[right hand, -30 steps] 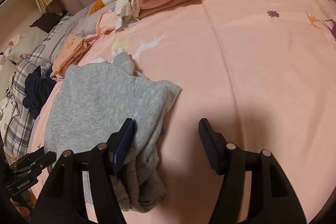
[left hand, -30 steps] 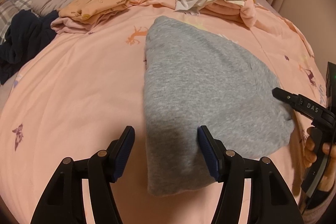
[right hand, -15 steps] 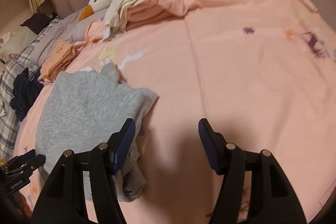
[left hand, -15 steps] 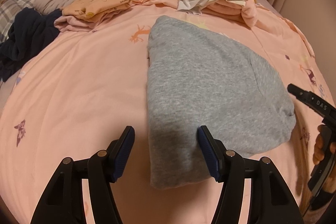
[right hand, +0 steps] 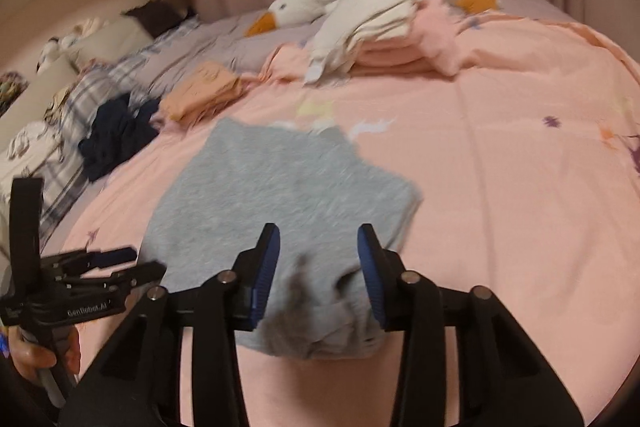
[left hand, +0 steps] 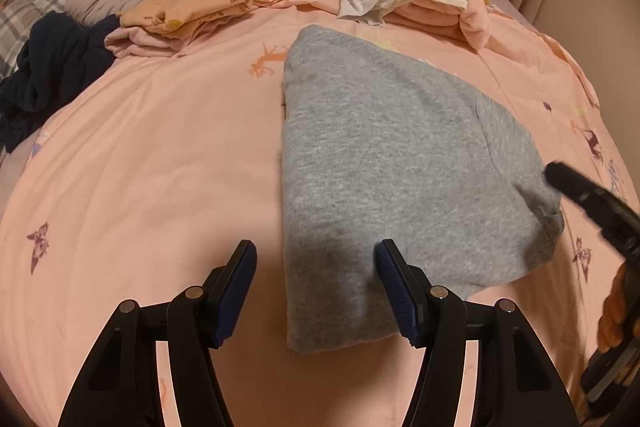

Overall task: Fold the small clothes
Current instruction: 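Open both grippers and release the folded grey sweatshirt on the bed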

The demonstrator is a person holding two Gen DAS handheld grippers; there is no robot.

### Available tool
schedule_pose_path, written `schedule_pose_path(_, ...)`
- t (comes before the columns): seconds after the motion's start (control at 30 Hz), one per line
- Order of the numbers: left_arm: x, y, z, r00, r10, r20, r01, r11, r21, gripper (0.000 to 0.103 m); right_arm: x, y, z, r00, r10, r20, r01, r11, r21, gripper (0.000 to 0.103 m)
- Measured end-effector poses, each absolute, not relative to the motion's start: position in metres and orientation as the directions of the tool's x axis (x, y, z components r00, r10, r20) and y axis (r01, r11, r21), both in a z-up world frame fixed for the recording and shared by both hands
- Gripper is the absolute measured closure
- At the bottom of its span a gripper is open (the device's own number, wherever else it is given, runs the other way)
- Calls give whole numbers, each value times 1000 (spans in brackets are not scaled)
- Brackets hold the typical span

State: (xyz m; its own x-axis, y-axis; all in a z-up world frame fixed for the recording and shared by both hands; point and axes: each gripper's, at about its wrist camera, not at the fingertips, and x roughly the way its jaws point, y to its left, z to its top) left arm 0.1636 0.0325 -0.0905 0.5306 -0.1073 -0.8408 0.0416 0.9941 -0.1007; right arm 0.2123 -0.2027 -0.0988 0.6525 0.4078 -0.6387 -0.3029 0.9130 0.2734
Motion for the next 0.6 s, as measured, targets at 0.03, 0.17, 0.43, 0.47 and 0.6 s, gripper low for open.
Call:
schedule_pose_path(0.03, 164, 33, -91, 531, -108, -841, 43, 994, -100, 41, 214, -198, -104, 641, 396, -657, -302, 918, 259, 67)
schedule_pose_path(0.17, 163, 32, -94, 530, -112, -841, 45, 994, -104, 41, 218, -195, -121, 612, 353, -707, -276, 934, 227, 70)
schedule_pose_path(0.43, 159, 32, -96, 529, -117, -841, 50, 993, -107, 41, 219, -202, -130, 598, 327, -732, -242, 944, 224, 70)
schedule_pose_path(0.47, 158, 32, -96, 529, -119, -840, 50, 993, -109, 41, 219, -203, -131, 598, 325, -733, -239, 945, 224, 69)
schedule_pose_path(0.6, 157, 32, -97, 528, -120, -841, 53, 993, -108, 41, 218, -205, -135, 593, 321, -739, -224, 947, 231, 64)
